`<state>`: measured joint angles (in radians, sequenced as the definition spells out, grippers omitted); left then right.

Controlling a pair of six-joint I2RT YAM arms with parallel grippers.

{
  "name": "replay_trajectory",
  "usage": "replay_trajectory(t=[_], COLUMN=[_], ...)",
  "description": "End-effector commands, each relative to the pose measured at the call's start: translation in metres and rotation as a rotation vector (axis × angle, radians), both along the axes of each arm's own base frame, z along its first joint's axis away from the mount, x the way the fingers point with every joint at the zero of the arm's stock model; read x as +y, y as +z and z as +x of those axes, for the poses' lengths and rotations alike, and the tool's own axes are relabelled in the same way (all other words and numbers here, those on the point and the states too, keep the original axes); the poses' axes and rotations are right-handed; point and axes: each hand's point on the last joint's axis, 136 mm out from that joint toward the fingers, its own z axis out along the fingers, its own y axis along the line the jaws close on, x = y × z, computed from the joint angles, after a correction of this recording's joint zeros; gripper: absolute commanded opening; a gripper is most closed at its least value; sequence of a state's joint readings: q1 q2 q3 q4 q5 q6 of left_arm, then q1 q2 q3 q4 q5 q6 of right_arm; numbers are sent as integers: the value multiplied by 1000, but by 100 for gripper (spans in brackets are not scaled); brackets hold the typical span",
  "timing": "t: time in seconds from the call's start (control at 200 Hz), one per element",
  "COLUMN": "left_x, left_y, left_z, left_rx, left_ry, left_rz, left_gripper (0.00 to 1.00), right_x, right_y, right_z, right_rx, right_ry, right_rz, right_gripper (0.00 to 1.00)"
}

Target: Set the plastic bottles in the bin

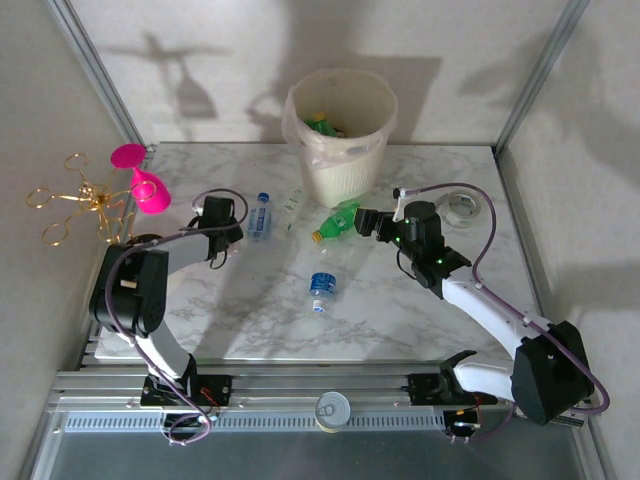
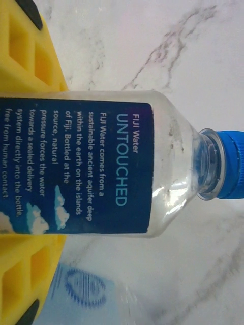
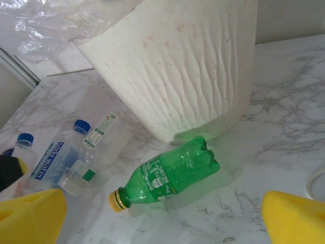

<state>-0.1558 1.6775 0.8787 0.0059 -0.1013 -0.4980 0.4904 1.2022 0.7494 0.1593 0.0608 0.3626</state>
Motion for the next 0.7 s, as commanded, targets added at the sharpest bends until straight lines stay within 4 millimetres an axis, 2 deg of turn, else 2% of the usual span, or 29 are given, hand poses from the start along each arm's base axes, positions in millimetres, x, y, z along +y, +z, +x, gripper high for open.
replay_trajectory(t=[0.0, 0.125, 0.235, 0.556, 0.621, 0.696], left_x=[-12, -36, -63, -159, -176, -195], left_y=[48, 99, 152, 308, 334, 353], left_z=[5, 10, 11, -3, -4, 0], left_rx=[-118, -244, -369, -706, -762, -805], left_ry=[-29, -103, -184, -428, -467, -503], left_rz=[-35, -86, -121, -207, -223, -235], left_gripper=[45, 44, 43, 42, 42, 43], right_x=[-7, -7, -8, -8, -9, -10], right_y=[-5, -8, -10, -9, -7, -4], right_z=[4, 8, 9, 5, 3, 2], right_rx=[23, 34, 39, 36, 31, 21], right_ry=[-54, -66, -73, -65, -67, -63], right_rz=[6, 5, 10, 19, 21, 28], right_gripper=[99, 99, 99, 99, 99, 99])
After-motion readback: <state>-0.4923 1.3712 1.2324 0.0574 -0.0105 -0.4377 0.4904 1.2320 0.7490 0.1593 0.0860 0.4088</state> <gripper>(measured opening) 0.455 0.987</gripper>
